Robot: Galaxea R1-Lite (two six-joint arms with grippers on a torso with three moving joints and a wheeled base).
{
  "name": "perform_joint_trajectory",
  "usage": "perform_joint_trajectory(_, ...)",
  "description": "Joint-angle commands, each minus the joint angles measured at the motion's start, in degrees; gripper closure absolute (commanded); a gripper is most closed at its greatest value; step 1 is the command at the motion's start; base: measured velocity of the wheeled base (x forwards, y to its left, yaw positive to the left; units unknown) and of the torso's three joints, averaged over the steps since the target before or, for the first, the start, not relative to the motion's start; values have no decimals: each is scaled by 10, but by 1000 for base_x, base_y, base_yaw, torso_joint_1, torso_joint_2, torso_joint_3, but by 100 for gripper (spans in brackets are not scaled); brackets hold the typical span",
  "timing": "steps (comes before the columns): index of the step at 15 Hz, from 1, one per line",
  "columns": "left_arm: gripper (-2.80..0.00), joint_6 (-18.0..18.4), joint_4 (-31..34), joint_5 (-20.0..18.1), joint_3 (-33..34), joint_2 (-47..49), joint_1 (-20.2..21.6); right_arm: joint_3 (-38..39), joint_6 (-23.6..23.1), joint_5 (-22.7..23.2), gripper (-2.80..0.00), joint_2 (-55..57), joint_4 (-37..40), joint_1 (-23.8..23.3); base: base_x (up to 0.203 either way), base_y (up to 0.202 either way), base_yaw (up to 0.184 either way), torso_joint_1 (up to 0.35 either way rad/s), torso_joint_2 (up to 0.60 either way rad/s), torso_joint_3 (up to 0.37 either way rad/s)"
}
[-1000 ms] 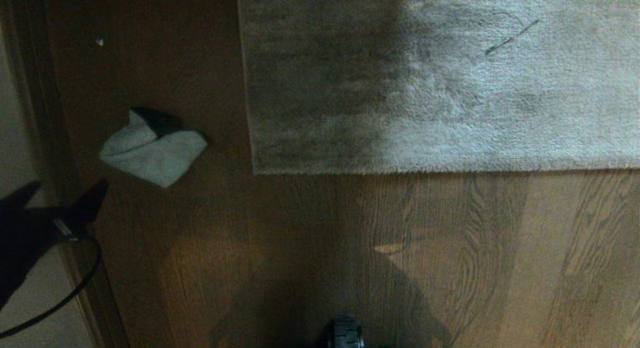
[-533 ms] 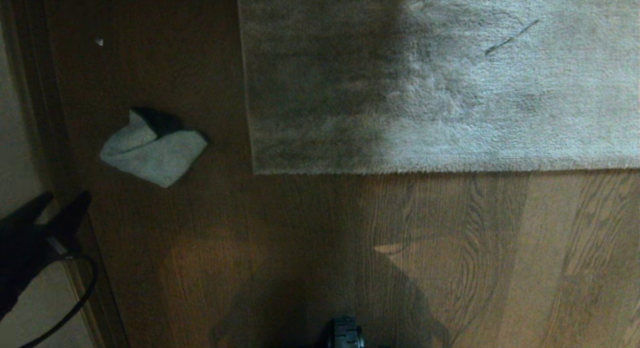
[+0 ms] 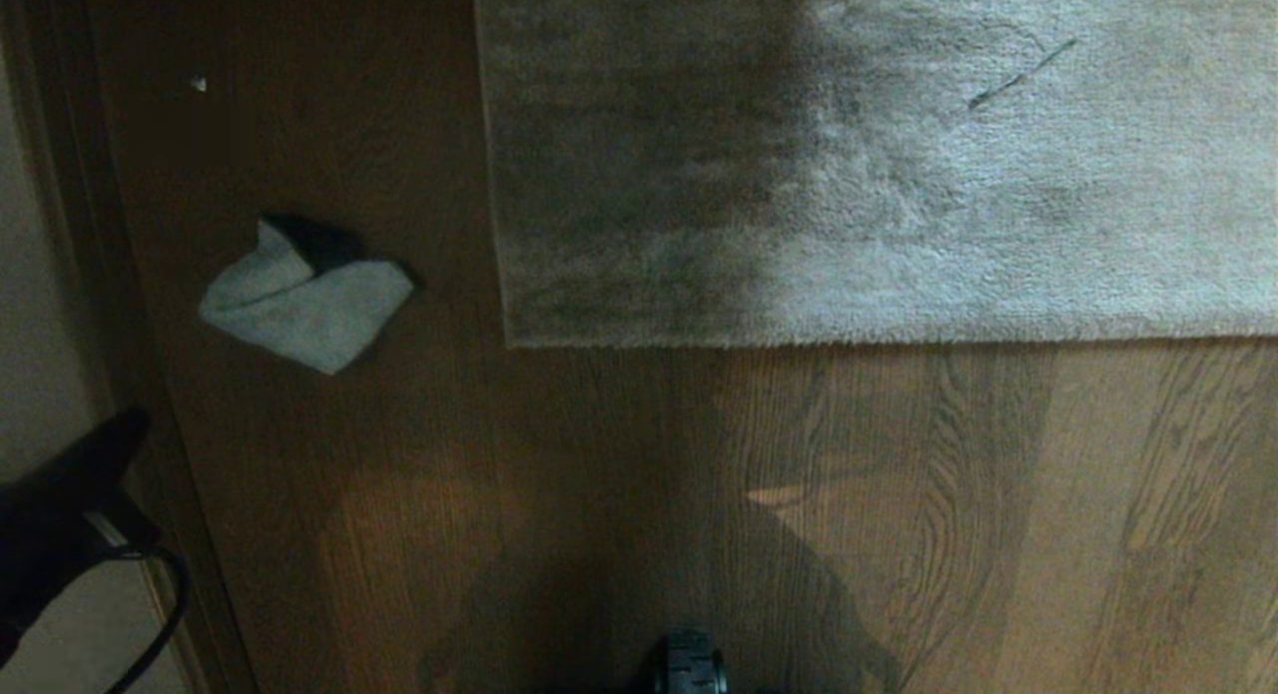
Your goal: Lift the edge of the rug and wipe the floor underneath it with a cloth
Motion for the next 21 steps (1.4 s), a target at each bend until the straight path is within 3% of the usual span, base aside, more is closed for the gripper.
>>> perform_joint_trajectory(1,0,0,35,-1,0,-53,-1,0,0,0,0,0,0,0,0,0,0,0,0,0)
perform_joint_trajectory(6,0,-1,268,-22,0,-224,-10,0,0,0,0,0,0,0,0,0,0,0,0,0)
perform_joint_trajectory(10,0,-2,479,-27,0,-372,-64,0,0,0,0,0,-1,0,0,0,0,0,0,0)
perform_joint_trajectory(13,0,-2,613,-30,0,-469,-81,0,0,0,0,0,0,0,0,0,0,0,0,0)
perform_joint_trajectory(16,0,-3,677,-25,1,-542,-118,0,0,0,0,0,0,0,0,0,0,0,0,0)
perform_joint_trajectory(21,0,2,732,40,0,-632,-130,0,0,0,0,0,0,0,0,0,0,0,0,0)
